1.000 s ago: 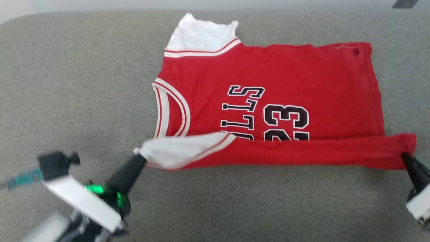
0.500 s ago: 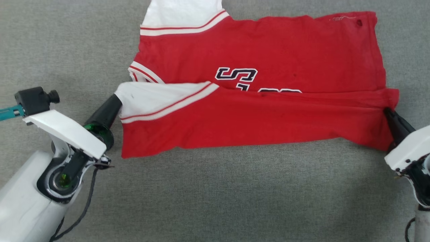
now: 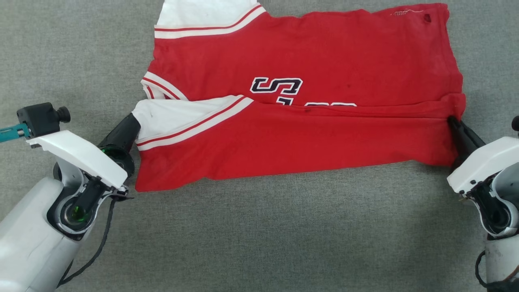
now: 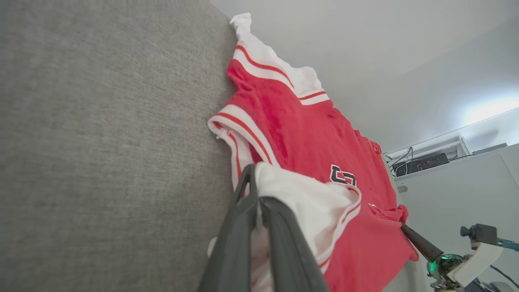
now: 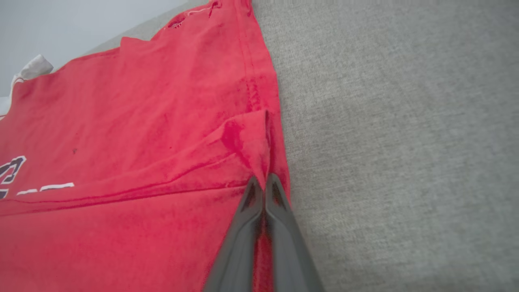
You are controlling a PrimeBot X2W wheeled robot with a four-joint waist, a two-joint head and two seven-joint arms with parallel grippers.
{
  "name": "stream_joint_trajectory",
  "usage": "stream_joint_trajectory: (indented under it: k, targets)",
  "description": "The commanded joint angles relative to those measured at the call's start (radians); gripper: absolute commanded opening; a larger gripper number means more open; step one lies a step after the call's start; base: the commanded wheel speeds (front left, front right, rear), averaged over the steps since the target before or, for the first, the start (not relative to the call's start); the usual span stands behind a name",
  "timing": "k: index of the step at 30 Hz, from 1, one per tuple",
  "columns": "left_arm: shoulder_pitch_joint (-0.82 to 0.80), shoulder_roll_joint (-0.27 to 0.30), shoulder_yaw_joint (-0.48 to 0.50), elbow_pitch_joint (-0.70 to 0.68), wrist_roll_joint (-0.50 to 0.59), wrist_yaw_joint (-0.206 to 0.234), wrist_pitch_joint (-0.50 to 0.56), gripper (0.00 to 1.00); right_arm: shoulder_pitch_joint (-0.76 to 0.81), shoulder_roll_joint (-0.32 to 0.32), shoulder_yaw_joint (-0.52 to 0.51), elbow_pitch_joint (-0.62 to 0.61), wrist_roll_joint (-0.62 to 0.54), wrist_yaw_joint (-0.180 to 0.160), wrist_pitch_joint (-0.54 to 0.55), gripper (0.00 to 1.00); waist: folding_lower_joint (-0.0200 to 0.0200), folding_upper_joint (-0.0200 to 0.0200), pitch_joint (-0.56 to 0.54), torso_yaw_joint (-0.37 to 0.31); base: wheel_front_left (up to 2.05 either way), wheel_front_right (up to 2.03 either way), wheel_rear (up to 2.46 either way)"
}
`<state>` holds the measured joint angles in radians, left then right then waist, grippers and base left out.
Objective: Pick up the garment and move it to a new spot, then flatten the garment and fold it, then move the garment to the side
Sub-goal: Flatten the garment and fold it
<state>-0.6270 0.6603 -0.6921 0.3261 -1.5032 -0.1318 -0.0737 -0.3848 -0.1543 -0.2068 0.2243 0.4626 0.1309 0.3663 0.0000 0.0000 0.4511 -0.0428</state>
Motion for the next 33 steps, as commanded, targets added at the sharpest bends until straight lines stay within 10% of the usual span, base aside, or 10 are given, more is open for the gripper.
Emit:
stream_joint_trajectory:
  k: [1, 13, 20, 33]
  targets:
    - [-0.005, 0.011, -0.015, 0.01, 0.018, 0.002, -0.011, 0.99, -0.008, -0.003, 0.006, 0.01, -0.005, 0.0, -0.009, 1.0, 0.0, 0.0, -0.011, 0.001, 0.0, 0.0, 0.0]
    - [-0.12, 0.197, -0.234, -0.086, 0.287, 0.002, -0.089, 1.0, 0.054, -0.032, 0.0, -0.056, -0.026, 0.0, -0.04, 1.0, 0.0, 0.0, -0.103, 0.024, 0.0, 0.0, 0.0]
    - [-0.141, 0.304, -0.36, -0.174, 0.299, 0.002, 0.087, 1.0, 0.118, -0.02, -0.01, -0.127, -0.034, 0.0, -0.017, 1.0, 0.0, 0.0, -0.148, 0.025, 0.0, 0.0, 0.0]
    - [-0.105, 0.254, -0.448, -0.081, 0.124, 0.002, 0.33, 1.0, 0.12, 0.017, 0.021, -0.184, -0.027, 0.0, 0.0, 1.0, 0.0, 0.0, -0.102, -0.033, 0.0, 0.0, 0.0]
